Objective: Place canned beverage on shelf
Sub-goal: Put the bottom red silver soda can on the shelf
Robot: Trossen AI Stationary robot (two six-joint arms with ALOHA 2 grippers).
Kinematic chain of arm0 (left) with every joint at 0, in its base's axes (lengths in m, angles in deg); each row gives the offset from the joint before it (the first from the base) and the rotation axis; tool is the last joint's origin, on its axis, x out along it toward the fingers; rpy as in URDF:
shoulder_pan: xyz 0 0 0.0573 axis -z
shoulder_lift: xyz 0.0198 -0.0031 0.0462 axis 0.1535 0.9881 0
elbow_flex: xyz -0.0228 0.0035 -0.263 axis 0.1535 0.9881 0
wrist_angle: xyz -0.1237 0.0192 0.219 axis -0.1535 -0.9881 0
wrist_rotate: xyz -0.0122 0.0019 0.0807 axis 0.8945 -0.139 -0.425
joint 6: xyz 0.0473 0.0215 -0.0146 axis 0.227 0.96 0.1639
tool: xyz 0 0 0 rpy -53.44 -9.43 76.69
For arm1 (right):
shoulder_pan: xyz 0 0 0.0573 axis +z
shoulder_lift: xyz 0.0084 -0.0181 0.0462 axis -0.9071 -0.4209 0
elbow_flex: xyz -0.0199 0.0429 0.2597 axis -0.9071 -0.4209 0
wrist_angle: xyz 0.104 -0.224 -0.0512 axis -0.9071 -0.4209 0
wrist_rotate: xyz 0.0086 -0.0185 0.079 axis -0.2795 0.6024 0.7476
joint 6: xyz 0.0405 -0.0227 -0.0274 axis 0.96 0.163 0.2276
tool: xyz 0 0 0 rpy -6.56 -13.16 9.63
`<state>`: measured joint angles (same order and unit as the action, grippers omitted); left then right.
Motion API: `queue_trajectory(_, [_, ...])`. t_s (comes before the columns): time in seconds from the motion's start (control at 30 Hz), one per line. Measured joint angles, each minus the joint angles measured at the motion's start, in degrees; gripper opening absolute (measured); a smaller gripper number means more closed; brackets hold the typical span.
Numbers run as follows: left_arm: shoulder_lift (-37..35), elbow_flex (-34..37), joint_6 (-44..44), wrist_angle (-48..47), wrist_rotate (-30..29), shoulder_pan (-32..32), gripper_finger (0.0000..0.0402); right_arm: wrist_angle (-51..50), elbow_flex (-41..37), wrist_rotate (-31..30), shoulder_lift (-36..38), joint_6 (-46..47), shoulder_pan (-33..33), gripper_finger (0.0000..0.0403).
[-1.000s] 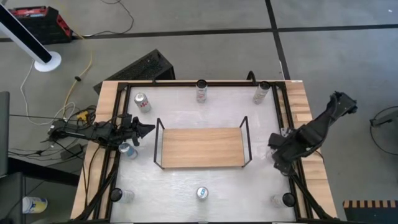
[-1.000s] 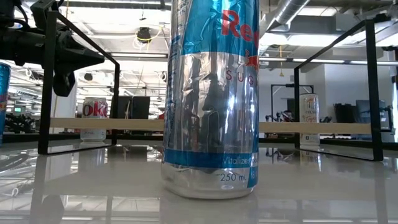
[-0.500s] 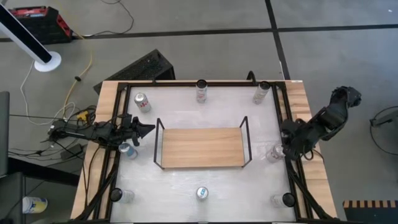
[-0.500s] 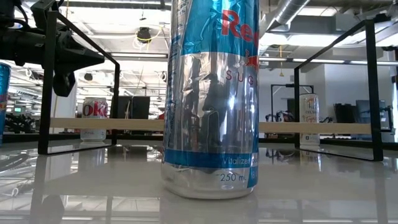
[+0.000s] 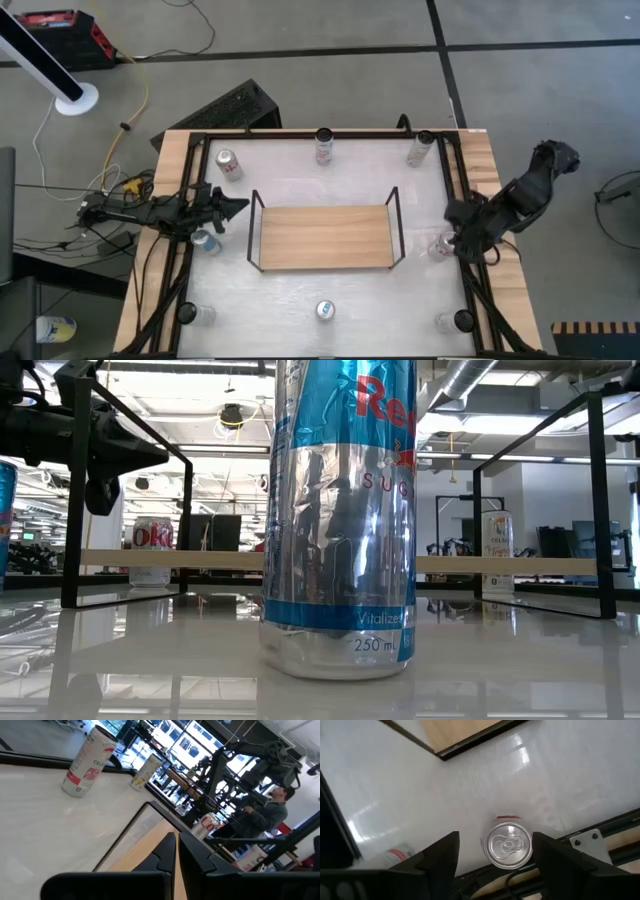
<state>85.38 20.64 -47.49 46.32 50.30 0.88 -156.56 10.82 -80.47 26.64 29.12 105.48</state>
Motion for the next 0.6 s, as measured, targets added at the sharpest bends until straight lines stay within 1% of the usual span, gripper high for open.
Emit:
queue_trajectory(0.1, [-0.01,0.0,0.0,0.0,-0.09,0.0,0.0005,-0.07,0.0,0.08,-1.47,-5.06,0.03,0.0278])
queue_trajectory(0.3, [-0.02,-0.01,0.02,0.02,-0.08,0.0,0.0005,-0.12,0.0,0.08,-5.29,-22.64,-0.01,0.0278])
queue_trajectory(0.5, [-0.02,0.0,0.02,0.02,-0.08,0.0,0.0005,-0.53,0.0,0.14,-10.03,-37.42,-0.01,0.0278])
queue_trajectory(0.6, [-0.02,-0.01,0.88,0.03,-0.08,0.0,0.0005,-0.5,0.0,0.14,-12.52,-41.24,-0.01,0.0278])
